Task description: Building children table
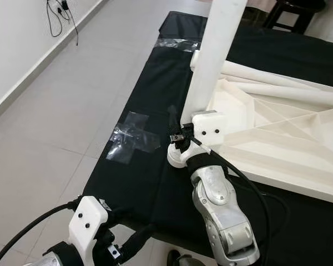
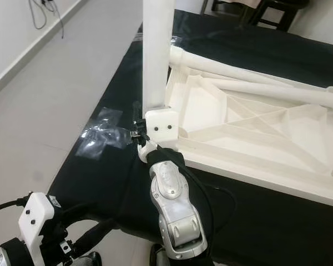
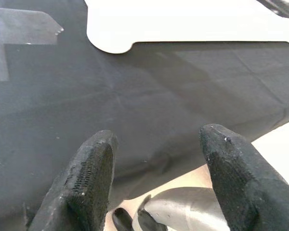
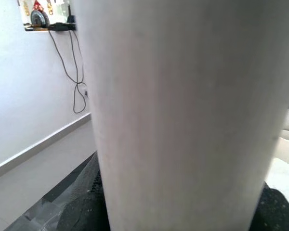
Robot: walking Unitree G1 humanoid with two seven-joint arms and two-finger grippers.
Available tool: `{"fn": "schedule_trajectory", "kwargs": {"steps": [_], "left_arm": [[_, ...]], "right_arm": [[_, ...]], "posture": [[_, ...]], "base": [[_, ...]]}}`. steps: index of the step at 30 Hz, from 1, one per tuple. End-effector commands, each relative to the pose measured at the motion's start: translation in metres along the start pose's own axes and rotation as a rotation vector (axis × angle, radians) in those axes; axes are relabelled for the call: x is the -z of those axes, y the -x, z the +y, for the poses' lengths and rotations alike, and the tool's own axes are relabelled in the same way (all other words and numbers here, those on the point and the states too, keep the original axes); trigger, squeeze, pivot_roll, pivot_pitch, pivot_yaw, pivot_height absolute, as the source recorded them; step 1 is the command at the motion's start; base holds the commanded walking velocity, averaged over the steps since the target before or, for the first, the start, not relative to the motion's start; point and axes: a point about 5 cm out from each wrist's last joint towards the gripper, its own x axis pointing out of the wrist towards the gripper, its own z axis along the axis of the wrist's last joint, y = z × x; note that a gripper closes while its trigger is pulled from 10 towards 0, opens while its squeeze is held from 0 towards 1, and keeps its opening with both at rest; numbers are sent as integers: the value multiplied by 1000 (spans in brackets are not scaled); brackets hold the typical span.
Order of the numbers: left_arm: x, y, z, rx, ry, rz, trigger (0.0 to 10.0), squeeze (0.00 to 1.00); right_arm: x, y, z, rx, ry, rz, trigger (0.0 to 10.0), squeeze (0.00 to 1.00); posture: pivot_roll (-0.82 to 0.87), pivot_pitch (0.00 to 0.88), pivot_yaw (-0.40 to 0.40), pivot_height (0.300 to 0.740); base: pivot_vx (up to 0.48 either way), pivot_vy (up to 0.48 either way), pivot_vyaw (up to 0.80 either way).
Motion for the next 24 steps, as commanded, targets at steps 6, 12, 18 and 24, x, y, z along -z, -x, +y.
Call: {"fn": "schedule_trajectory", "kwargs": {"steps": [6,12,18,24], "left_arm": [[5,-2,0,20,2,18,10000,0],[5,-2,0,20,0,18,10000,0],[6,-11,8,13,-18,6,10000,0],[6,-13,9,8,-25,-4,10000,0]], "right_arm": [[81,25,12,37,-109,450,10000,0],[79,22,11,32,-121,442,10000,0],[76,8,-5,65,-77,423,10000,682],[60,-8,2,-57,-230,311,10000,1000]], "posture": [[62,296,-45,740],[62,294,-44,740],[57,263,-46,740],[56,256,-47,740]], "base": [[0,0,0],[0,0,0],[0,0,0],[0,0,0]]}}
